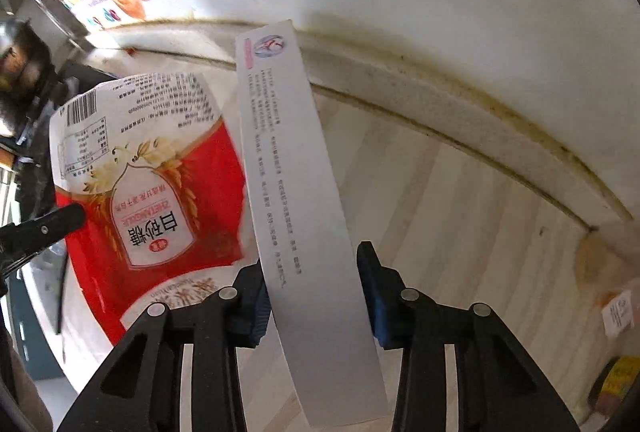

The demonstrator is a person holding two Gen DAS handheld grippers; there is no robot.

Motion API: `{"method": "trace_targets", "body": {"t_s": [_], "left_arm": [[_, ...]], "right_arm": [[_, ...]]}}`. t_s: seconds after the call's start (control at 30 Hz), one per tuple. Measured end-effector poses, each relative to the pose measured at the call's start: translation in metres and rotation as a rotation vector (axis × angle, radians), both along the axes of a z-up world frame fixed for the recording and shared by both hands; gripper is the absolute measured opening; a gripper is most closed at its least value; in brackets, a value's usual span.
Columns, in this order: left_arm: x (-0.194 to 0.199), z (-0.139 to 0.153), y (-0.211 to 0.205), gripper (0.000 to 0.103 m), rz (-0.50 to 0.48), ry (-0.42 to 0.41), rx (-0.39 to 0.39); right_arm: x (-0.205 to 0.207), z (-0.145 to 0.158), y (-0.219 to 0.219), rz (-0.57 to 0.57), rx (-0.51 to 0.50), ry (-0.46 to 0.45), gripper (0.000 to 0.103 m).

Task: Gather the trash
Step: 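Carry rice bag and white box to the bin and open both tools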

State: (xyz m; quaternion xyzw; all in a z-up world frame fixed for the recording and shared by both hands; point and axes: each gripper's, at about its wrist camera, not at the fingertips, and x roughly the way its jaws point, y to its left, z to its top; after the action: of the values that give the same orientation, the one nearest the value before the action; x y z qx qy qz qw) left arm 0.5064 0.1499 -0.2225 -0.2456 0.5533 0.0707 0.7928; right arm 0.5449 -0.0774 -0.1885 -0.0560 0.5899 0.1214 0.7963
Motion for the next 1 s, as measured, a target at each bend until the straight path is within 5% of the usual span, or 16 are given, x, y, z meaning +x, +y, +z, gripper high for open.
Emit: {"method": "trace_targets", "body": {"t_s": [0.33,0.57,0.8,1.0], "left_arm": [[-0.142,0.077,0.080,0.001,0.066,-0.129,0.074],[-0.310,0.092,0.190,0.001,0.245,-0.099,0.134],[-0.477,0.025,0.294,0.001,0.489,0.079,0.130],[-0.575,-0.117,0.356,0.002,0.629,0.275,0.007]], "right_arm": [[-0.098,0.063,0.069,0.114,0.120,-0.059,0.039],[-0.214,0.065,0.196,0.312,0.220,0.037,0.038],[-0.373,-0.002,0.354,0.603,0.207,0.219,0.038],[-0.469,-0.137,0.445,0.722,0.093,0.375,0.038]]}}
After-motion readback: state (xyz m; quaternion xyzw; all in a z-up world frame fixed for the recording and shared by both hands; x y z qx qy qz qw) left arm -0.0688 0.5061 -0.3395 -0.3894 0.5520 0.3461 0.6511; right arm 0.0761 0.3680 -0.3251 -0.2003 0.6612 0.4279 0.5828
